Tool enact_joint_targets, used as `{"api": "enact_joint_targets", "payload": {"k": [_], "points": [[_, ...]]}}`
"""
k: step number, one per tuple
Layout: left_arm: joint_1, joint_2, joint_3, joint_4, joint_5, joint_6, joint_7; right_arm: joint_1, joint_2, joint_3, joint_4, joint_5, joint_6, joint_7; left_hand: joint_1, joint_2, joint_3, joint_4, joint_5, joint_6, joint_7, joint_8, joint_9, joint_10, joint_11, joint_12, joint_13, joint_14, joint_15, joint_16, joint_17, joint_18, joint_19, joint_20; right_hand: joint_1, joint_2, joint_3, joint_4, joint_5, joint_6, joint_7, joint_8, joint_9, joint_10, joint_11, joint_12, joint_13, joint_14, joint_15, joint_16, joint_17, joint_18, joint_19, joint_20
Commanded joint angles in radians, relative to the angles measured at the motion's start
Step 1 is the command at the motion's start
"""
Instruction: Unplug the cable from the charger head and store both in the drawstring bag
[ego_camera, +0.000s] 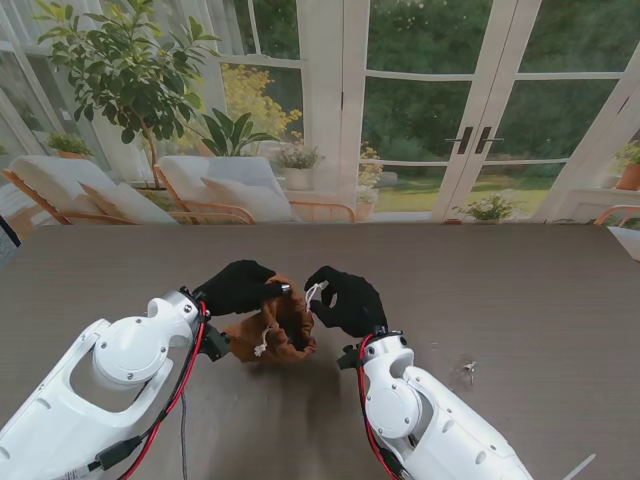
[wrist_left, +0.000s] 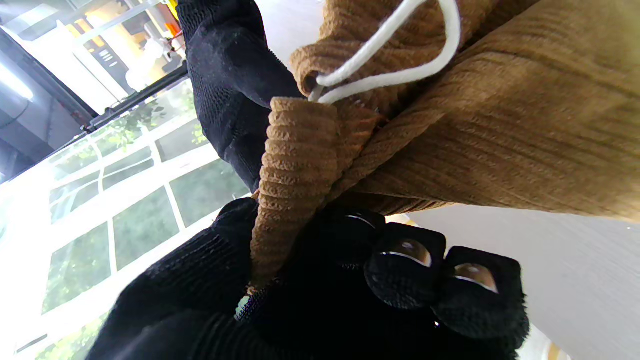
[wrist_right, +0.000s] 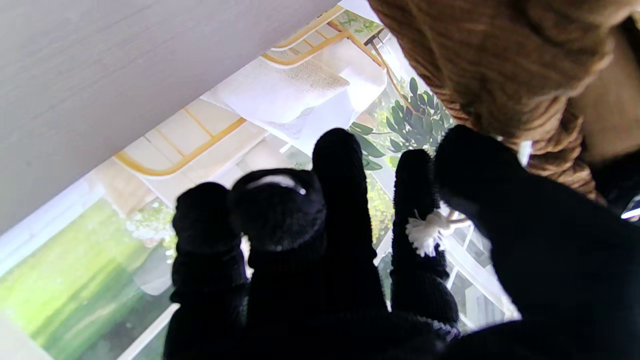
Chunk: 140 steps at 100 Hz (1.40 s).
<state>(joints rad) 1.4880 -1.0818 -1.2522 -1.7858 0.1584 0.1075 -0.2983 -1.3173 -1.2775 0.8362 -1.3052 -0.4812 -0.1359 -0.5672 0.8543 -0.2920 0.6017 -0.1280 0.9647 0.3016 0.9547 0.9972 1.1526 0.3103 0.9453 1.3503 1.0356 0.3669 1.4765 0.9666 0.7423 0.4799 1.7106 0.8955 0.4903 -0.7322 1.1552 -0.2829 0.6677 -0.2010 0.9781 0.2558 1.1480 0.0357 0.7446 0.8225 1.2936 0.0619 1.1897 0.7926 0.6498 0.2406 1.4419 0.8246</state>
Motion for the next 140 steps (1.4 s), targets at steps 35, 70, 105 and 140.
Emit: {"api": "enact_joint_targets", "payload": {"k": [35,70,105,140], "points": [[0.0,-0.001,0.0,-0.01,-0.002,0.009,-0.023,-0.018,0.003,0.012,-0.023,0.04,-0.005,0.077,0.029,0.032,0.019,-0.012,0.017,0.03,0.005,-0.004,0.014,0.009,-0.002,-0.01,0.01,0.018,0.0,-0.009,0.011,-0.032,0.028,0.001,-0.082,0.014,-0.023,0.123,-0.23,0.061,-0.183,0.12,-0.142,0.015,0.005,-0.037,0.013,0.025,-0.086,-0.027,0.136,0.037,-0.053,0.049],[-0.003,-0.002,0.003,-0.005,-0.005,0.008,-0.024,-0.014,-0.001,0.008,0.001,0.062,-0.104,0.08,0.029,0.032,0.019,-0.012,0.017,0.031,0.005,-0.005,0.014,0.01,-0.002,-0.011,0.009,0.018,0.0,-0.009,0.01,-0.031,0.027,0.002,0.052,-0.016,0.005,-0.013,0.137,-0.094,0.04,-0.14,-0.041,0.047,-0.023,-0.005,0.017,0.045,0.006,0.01,0.166,0.07,-0.042,0.051],[0.002,-0.001,0.0,-0.009,-0.002,0.015,-0.026,0.0,0.02,0.01,0.004,-0.004,-0.074,0.101,0.031,0.032,0.018,-0.012,0.017,0.031,0.005,-0.005,0.014,0.01,-0.002,-0.011,0.01,0.019,0.0,-0.009,0.009,-0.029,0.026,0.003,0.048,-0.076,0.033,0.033,-0.055,0.066,-0.171,0.087,-0.141,0.036,-0.04,0.008,0.008,0.03,-0.108,-0.033,0.125,0.049,-0.074,0.042],[-0.005,0.0,0.002,0.0,-0.006,0.015,-0.032,0.004,0.038,0.02,-0.003,-0.07,-0.065,0.098,0.032,0.033,0.017,-0.012,0.015,0.032,0.004,-0.005,0.013,0.011,-0.002,-0.011,0.009,0.018,0.0,-0.009,0.009,-0.027,0.025,0.004,0.017,-0.096,0.056,0.127,-0.182,0.098,-0.174,0.104,-0.301,0.036,-0.037,-0.061,-0.068,0.019,-0.154,-0.024,0.085,0.037,-0.094,0.042]]}}
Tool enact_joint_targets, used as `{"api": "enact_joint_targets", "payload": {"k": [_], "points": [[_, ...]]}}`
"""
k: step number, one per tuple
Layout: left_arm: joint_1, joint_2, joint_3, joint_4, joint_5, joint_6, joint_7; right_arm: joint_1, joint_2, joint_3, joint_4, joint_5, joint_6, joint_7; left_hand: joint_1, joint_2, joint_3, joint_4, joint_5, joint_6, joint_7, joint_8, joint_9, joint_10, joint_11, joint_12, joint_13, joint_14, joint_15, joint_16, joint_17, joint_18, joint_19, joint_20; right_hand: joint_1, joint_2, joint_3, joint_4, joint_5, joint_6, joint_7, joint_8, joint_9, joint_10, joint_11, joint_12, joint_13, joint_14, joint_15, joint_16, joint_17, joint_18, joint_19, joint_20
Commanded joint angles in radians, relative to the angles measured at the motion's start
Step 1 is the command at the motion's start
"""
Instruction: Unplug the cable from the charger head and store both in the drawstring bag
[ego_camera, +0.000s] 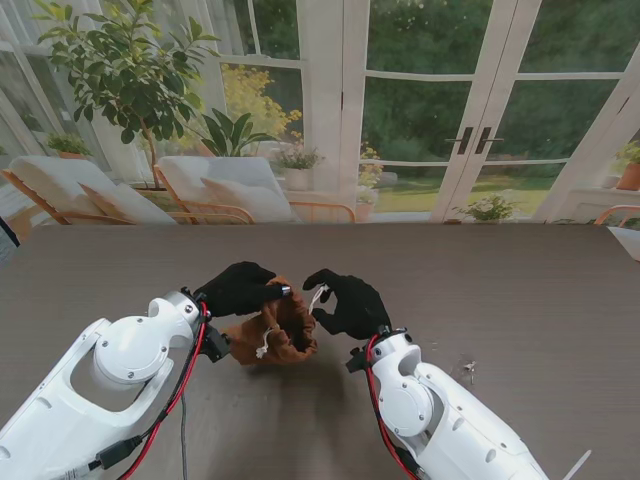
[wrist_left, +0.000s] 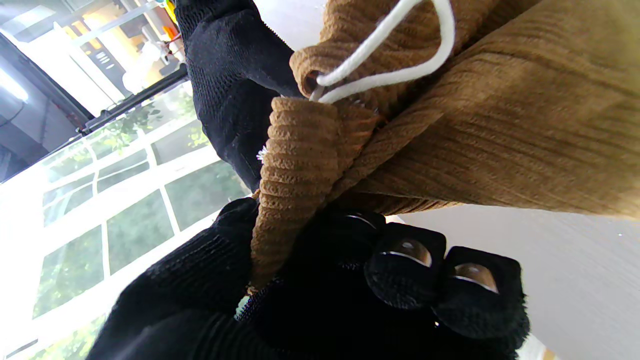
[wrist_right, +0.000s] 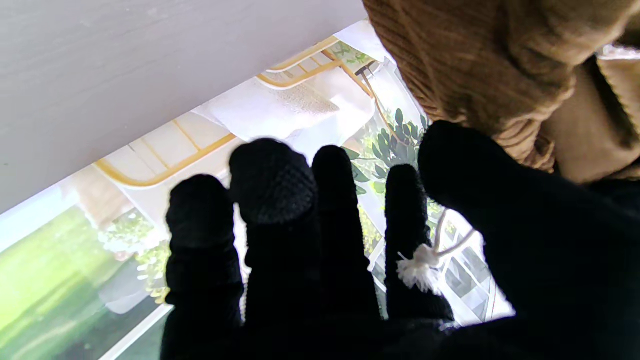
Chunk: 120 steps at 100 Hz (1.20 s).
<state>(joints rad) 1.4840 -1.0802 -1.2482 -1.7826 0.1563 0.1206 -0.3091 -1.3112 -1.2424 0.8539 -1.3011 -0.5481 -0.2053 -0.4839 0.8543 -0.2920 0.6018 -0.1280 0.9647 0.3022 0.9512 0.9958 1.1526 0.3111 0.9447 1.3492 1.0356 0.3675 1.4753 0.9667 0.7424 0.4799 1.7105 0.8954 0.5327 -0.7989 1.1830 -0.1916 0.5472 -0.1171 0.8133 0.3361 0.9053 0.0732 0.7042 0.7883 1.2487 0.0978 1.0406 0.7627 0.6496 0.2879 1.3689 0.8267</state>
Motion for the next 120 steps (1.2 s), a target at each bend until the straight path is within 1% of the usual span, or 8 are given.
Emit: {"api": "enact_joint_targets", "payload": {"k": [1,27,34,55,61,67,86,120], "points": [[-0.001,-0.002,-0.002,-0.003,-0.004,0.002,-0.021,-0.002,0.003,0.003,-0.007,-0.004,0.006,0.015,0.032,0.033,0.017,-0.012,0.015,0.032,0.007,-0.004,0.013,0.009,-0.001,-0.01,0.009,0.018,0.001,-0.009,0.009,-0.027,0.025,0.004,-0.026,-0.029,0.027,0.036,-0.067,0.019,-0.009,0.024,-0.062,-0.002,0.004,-0.028,-0.025,-0.017,-0.005,0.006,0.085,-0.01,-0.021,0.04],[-0.003,-0.001,-0.002,-0.001,-0.005,0.004,-0.025,-0.005,0.004,0.011,-0.021,-0.007,0.04,0.015,0.032,0.034,0.017,-0.011,0.015,0.032,0.007,-0.004,0.013,0.01,-0.001,-0.01,0.01,0.019,0.001,-0.009,0.009,-0.027,0.025,0.005,-0.041,0.006,0.007,0.038,-0.148,0.067,0.003,0.025,-0.123,0.008,0.023,-0.049,-0.034,-0.026,-0.001,0.001,0.084,-0.015,-0.013,0.045],[-0.002,0.0,-0.002,-0.001,-0.005,0.004,-0.027,-0.005,0.006,0.015,-0.026,-0.003,0.041,0.026,0.031,0.035,0.016,-0.012,0.016,0.033,0.008,-0.004,0.013,0.01,-0.001,-0.01,0.01,0.019,0.002,-0.009,0.009,-0.027,0.025,0.005,-0.034,0.0,0.008,0.039,-0.155,0.032,0.009,0.026,-0.132,0.008,0.025,-0.054,-0.038,-0.022,0.0,0.0,0.079,-0.015,-0.015,0.045],[-0.003,0.0,-0.002,0.0,-0.007,0.004,-0.029,-0.001,0.015,0.014,-0.023,-0.011,0.016,0.054,0.03,0.035,0.016,-0.012,0.015,0.032,0.007,-0.004,0.013,0.01,-0.001,-0.011,0.011,0.019,0.002,-0.009,0.01,-0.026,0.025,0.006,-0.021,-0.002,0.015,0.041,0.089,-0.05,0.047,0.046,-0.012,0.005,0.032,-0.07,0.013,-0.019,0.012,-0.003,0.107,-0.004,-0.007,0.047],[-0.004,0.0,-0.001,0.001,-0.009,0.004,-0.031,0.001,0.014,0.009,-0.017,-0.012,0.012,0.051,0.031,0.035,0.016,-0.012,0.015,0.033,0.006,-0.004,0.013,0.01,-0.001,-0.011,0.011,0.019,0.002,-0.01,0.01,-0.026,0.025,0.006,0.01,-0.01,-0.008,-0.078,0.131,-0.054,0.13,-0.048,0.038,0.002,0.015,-0.021,0.043,-0.019,0.014,-0.003,0.125,-0.001,0.002,0.042],[-0.005,0.001,-0.001,0.002,-0.01,0.005,-0.033,0.004,0.013,0.003,-0.012,-0.012,0.01,0.05,0.031,0.035,0.015,-0.012,0.015,0.031,0.007,-0.004,0.013,0.01,-0.001,-0.011,0.011,0.019,0.002,-0.01,0.01,-0.026,0.025,0.007,0.028,0.001,-0.028,-0.106,0.155,-0.065,0.222,-0.091,0.094,-0.011,0.008,0.002,0.059,-0.015,0.038,0.009,0.15,-0.001,0.014,0.038],[-0.003,0.001,-0.002,0.0,-0.01,0.008,-0.037,-0.002,0.005,0.003,-0.005,0.011,-0.008,0.04,0.032,0.034,0.015,-0.011,0.015,0.032,0.006,-0.005,0.013,0.01,-0.001,-0.011,0.011,0.019,0.002,-0.01,0.01,-0.026,0.025,0.007,0.022,0.047,-0.002,-0.103,0.242,-0.045,0.309,-0.094,0.219,-0.028,0.017,0.016,0.064,-0.017,0.133,0.038,0.202,0.003,0.038,0.033],[-0.005,0.001,0.0,0.003,-0.012,0.009,-0.038,-0.013,0.007,0.023,-0.016,0.059,-0.036,0.077,0.034,0.037,0.013,-0.011,0.014,0.032,0.005,-0.006,0.012,0.011,-0.001,-0.012,0.01,0.019,0.002,-0.01,0.01,-0.025,0.025,0.007,0.063,0.101,-0.006,-0.103,0.303,0.049,0.321,-0.103,0.351,-0.032,0.031,0.025,0.065,-0.019,0.26,0.066,0.275,0.006,0.072,0.021]]}}
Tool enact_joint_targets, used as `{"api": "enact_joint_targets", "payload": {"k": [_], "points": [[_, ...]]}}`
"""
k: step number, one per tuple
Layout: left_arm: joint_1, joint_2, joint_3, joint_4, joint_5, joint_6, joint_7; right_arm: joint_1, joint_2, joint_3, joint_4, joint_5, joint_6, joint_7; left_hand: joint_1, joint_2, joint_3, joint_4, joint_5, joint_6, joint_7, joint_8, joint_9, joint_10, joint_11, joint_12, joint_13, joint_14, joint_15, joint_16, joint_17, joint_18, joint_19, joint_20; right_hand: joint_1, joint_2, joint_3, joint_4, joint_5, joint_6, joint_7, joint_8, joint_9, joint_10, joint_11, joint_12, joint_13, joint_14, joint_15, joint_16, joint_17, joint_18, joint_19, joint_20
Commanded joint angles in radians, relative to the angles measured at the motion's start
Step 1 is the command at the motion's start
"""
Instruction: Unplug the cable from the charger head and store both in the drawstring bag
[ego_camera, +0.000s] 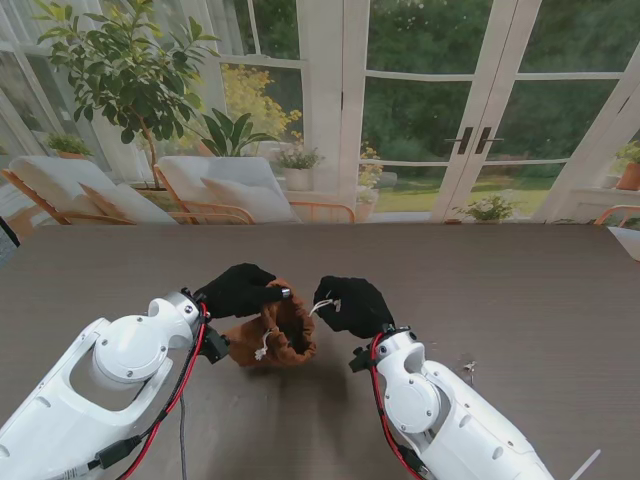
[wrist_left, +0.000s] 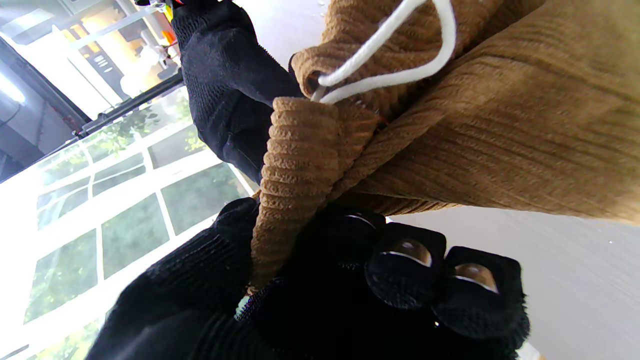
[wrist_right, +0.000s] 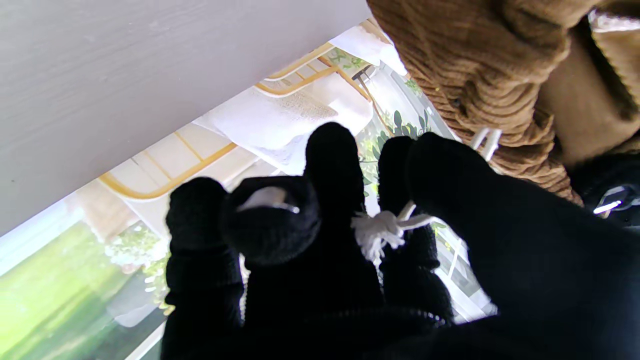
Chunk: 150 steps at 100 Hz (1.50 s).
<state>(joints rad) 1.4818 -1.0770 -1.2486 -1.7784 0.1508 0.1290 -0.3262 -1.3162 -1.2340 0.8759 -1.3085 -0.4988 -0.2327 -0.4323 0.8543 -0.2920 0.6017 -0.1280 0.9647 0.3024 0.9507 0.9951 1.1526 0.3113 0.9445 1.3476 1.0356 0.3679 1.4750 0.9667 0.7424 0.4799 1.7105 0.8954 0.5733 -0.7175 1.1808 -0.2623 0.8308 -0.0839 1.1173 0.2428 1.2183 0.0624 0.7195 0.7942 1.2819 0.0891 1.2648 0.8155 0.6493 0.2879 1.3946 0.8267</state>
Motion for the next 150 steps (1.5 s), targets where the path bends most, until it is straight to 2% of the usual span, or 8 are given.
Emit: {"api": "enact_joint_targets", "payload": {"k": [1,23,34,44,63,121,150], "points": [[-0.003,-0.002,0.001,-0.001,-0.007,0.001,-0.021,-0.008,-0.001,0.001,-0.009,0.012,-0.009,0.027,0.034,0.037,0.012,-0.011,0.014,0.032,0.006,-0.005,0.012,0.011,-0.001,-0.01,0.01,0.019,0.002,-0.01,0.01,-0.025,0.025,0.007,0.022,0.021,-0.004,-0.032,0.02,0.018,0.018,-0.009,0.04,-0.021,0.017,0.02,0.032,-0.01,0.038,0.014,0.277,0.006,0.047,0.021],[-0.005,-0.002,0.002,-0.001,-0.008,0.006,-0.023,-0.019,-0.003,0.007,-0.011,0.066,-0.031,0.059,0.034,0.037,0.011,-0.011,0.014,0.033,0.005,-0.006,0.011,0.012,-0.001,-0.01,0.008,0.02,0.001,-0.01,0.01,-0.024,0.024,0.008,0.009,0.058,-0.009,-0.038,0.016,0.045,0.026,0.015,0.083,-0.009,0.025,0.021,0.03,0.001,0.079,0.023,0.309,0.013,0.064,0.015],[-0.004,-0.002,0.002,-0.001,-0.007,0.007,-0.022,-0.024,-0.005,0.007,-0.009,0.083,-0.041,0.063,0.034,0.037,0.011,-0.011,0.015,0.033,0.005,-0.006,0.011,0.012,-0.002,-0.01,0.008,0.023,0.001,-0.01,0.01,-0.024,0.024,0.008,0.003,0.093,-0.026,-0.04,-0.012,0.017,0.035,0.042,0.096,-0.001,0.024,0.013,0.028,0.015,0.086,0.022,0.308,0.018,0.068,0.013],[-0.003,-0.002,0.002,-0.002,-0.006,0.009,-0.021,-0.028,-0.007,0.006,-0.007,0.102,-0.05,0.069,0.034,0.037,0.011,-0.011,0.013,0.031,0.004,-0.007,0.011,0.012,-0.002,-0.01,0.008,0.023,0.0,-0.01,0.01,-0.024,0.024,0.008,-0.007,0.147,-0.061,-0.041,-0.052,-0.04,0.05,0.073,0.118,0.019,0.03,0.007,0.027,0.035,0.098,0.024,0.309,0.035,0.075,0.015],[0.0,-0.002,0.0,-0.004,-0.004,0.01,-0.021,-0.036,-0.015,0.005,0.001,0.135,-0.062,0.065,0.033,0.037,0.012,-0.011,0.017,0.033,0.004,-0.007,0.011,0.015,-0.004,-0.012,0.009,0.024,0.0,-0.01,0.009,-0.022,0.024,0.009,-0.013,0.204,-0.084,-0.042,-0.086,-0.023,0.089,0.109,0.155,0.034,0.052,0.018,0.026,0.061,0.128,0.034,0.328,0.057,0.095,0.019],[0.006,-0.002,-0.002,-0.008,-0.005,0.015,-0.019,-0.048,-0.037,0.006,0.005,0.199,-0.015,0.035,0.033,0.039,0.013,-0.011,0.018,0.034,0.001,-0.009,0.012,0.016,-0.005,-0.014,0.009,0.026,-0.001,-0.01,0.01,-0.021,0.023,0.01,-0.009,0.195,-0.059,-0.047,-0.082,0.034,0.114,0.129,0.189,0.054,0.059,0.029,0.024,0.082,0.172,0.05,0.361,0.083,0.113,0.015],[-0.001,-0.003,0.003,0.001,-0.009,0.01,-0.019,-0.048,-0.049,0.005,0.002,0.187,0.067,-0.01,0.034,0.038,0.014,-0.011,0.016,0.033,0.0,-0.009,0.011,0.017,-0.005,-0.015,0.009,0.029,-0.001,-0.01,0.009,-0.02,0.022,0.011,-0.007,0.177,-0.037,-0.05,-0.061,0.08,0.112,0.129,0.22,0.064,0.062,0.032,0.023,0.096,0.206,0.063,0.384,0.11,0.118,0.011]]}}
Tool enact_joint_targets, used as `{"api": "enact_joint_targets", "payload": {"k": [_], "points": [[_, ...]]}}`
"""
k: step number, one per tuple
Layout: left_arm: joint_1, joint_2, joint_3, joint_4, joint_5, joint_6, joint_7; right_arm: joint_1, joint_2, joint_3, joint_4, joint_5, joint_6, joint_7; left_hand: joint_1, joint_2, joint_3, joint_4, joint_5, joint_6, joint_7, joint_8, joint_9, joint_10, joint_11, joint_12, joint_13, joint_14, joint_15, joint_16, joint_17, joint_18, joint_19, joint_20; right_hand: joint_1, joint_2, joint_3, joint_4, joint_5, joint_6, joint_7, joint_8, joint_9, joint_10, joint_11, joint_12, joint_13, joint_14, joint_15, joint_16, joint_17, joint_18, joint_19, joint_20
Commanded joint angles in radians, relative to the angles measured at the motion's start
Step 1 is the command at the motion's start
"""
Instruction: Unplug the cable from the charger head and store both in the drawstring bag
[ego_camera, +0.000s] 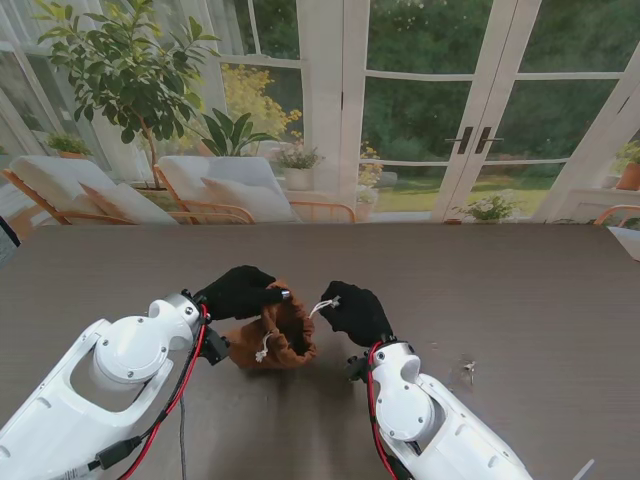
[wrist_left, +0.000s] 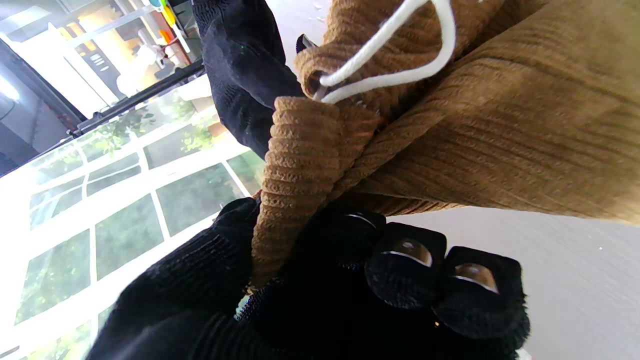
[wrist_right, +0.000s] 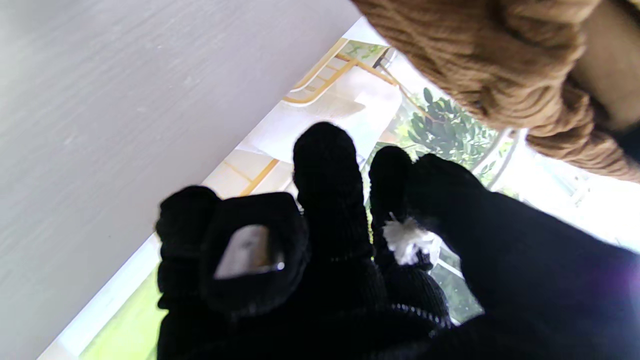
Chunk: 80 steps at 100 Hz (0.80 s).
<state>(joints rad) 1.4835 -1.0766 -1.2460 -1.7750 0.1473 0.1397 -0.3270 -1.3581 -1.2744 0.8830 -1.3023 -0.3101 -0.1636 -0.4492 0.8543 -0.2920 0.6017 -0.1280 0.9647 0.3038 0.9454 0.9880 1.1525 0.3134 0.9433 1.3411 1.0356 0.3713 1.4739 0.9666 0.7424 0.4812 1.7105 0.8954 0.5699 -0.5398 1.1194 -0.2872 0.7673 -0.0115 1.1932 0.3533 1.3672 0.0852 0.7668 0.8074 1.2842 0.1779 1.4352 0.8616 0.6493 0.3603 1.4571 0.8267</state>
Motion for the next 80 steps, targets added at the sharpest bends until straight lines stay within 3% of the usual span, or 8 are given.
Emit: {"api": "enact_joint_targets", "payload": {"k": [1,20,29,36,46,61,70,80], "points": [[-0.003,-0.003,0.0,-0.003,-0.006,-0.001,-0.018,-0.006,-0.009,-0.002,-0.005,-0.002,0.0,0.006,0.033,0.038,0.013,-0.012,0.017,0.033,0.006,-0.001,0.011,0.015,-0.004,-0.008,0.009,0.026,0.0,-0.009,0.01,-0.021,0.022,0.011,-0.004,-0.001,0.025,-0.026,0.002,0.008,0.036,0.019,0.071,0.041,0.015,0.019,0.021,0.007,0.036,0.017,0.384,0.038,0.056,0.011],[-0.001,-0.003,-0.001,-0.005,-0.004,0.002,-0.02,-0.007,-0.006,0.002,-0.006,-0.006,-0.012,0.009,0.033,0.037,0.014,-0.012,0.017,0.033,0.005,-0.001,0.011,0.015,-0.004,-0.009,0.008,0.025,0.0,-0.009,0.01,-0.021,0.022,0.011,-0.044,-0.011,0.005,-0.024,-0.026,-0.031,-0.003,-0.017,0.003,0.031,-0.027,0.014,0.02,0.007,-0.017,-0.007,0.331,0.037,0.037,0.013],[0.0,-0.003,-0.001,-0.006,-0.003,0.005,-0.02,-0.008,0.0,0.005,-0.008,-0.007,-0.026,0.026,0.033,0.039,0.014,-0.011,0.017,0.033,0.005,-0.001,0.011,0.015,-0.004,-0.009,0.008,0.025,0.0,-0.009,0.01,-0.021,0.022,0.011,-0.098,-0.095,0.031,-0.018,-0.117,-0.016,-0.032,-0.033,-0.096,0.018,-0.042,0.021,0.02,-0.004,-0.095,-0.043,0.273,0.02,0.017,0.028],[-0.001,-0.002,-0.001,-0.006,-0.003,0.005,-0.02,-0.005,0.005,0.006,-0.007,-0.014,-0.034,0.04,0.033,0.039,0.013,-0.012,0.016,0.032,0.005,-0.001,0.011,0.015,-0.004,-0.009,0.008,0.025,0.0,-0.009,0.01,-0.021,0.022,0.011,-0.141,-0.119,0.078,0.021,-0.177,0.018,-0.114,-0.018,-0.18,0.008,-0.04,0.016,0.021,-0.017,-0.171,-0.074,0.228,0.0,-0.005,0.039],[-0.002,-0.002,0.0,-0.004,-0.004,0.005,-0.022,-0.003,0.007,0.006,-0.005,-0.017,-0.048,0.044,0.034,0.038,0.013,-0.012,0.016,0.033,0.005,-0.001,0.011,0.015,-0.004,-0.009,0.008,0.025,0.0,-0.009,0.01,-0.021,0.022,0.012,-0.133,-0.128,0.085,0.074,-0.208,0.024,-0.169,0.001,-0.233,0.004,-0.027,0.0,0.02,-0.022,-0.226,-0.089,0.193,-0.011,-0.021,0.045],[-0.004,-0.002,0.001,-0.003,-0.005,0.005,-0.024,-0.005,0.004,0.004,-0.004,-0.018,-0.062,0.033,0.034,0.039,0.013,-0.012,0.018,0.034,0.005,-0.001,0.011,0.016,-0.004,-0.009,0.008,0.025,0.0,-0.009,0.009,-0.019,0.021,0.012,-0.119,-0.137,0.082,0.051,-0.2,-0.025,-0.17,-0.004,-0.234,0.006,-0.014,-0.013,0.022,-0.027,-0.222,-0.083,0.193,-0.017,-0.021,0.047],[-0.003,-0.002,0.0,-0.004,-0.005,0.006,-0.026,-0.005,0.002,0.002,-0.005,-0.018,-0.062,0.028,0.033,0.039,0.013,-0.012,0.016,0.034,0.005,-0.001,0.012,0.015,-0.003,-0.009,0.009,0.024,0.0,-0.009,0.009,-0.019,0.021,0.012,-0.077,-0.127,0.06,-0.003,-0.176,-0.079,-0.128,-0.05,-0.217,0.012,-0.006,-0.027,0.021,-0.023,-0.2,-0.07,0.199,-0.013,-0.015,0.046],[0.0,-0.002,-0.001,-0.006,-0.004,0.008,-0.025,-0.006,0.001,0.002,-0.006,-0.015,-0.063,0.024,0.033,0.039,0.013,-0.011,0.017,0.033,0.005,-0.001,0.012,0.015,-0.003,-0.009,0.009,0.024,0.0,-0.009,0.009,-0.019,0.021,0.012,-0.045,-0.114,0.035,-0.015,-0.143,-0.13,-0.094,-0.076,-0.197,0.017,-0.007,-0.034,0.022,-0.018,-0.184,-0.065,0.207,-0.01,-0.011,0.045]]}}
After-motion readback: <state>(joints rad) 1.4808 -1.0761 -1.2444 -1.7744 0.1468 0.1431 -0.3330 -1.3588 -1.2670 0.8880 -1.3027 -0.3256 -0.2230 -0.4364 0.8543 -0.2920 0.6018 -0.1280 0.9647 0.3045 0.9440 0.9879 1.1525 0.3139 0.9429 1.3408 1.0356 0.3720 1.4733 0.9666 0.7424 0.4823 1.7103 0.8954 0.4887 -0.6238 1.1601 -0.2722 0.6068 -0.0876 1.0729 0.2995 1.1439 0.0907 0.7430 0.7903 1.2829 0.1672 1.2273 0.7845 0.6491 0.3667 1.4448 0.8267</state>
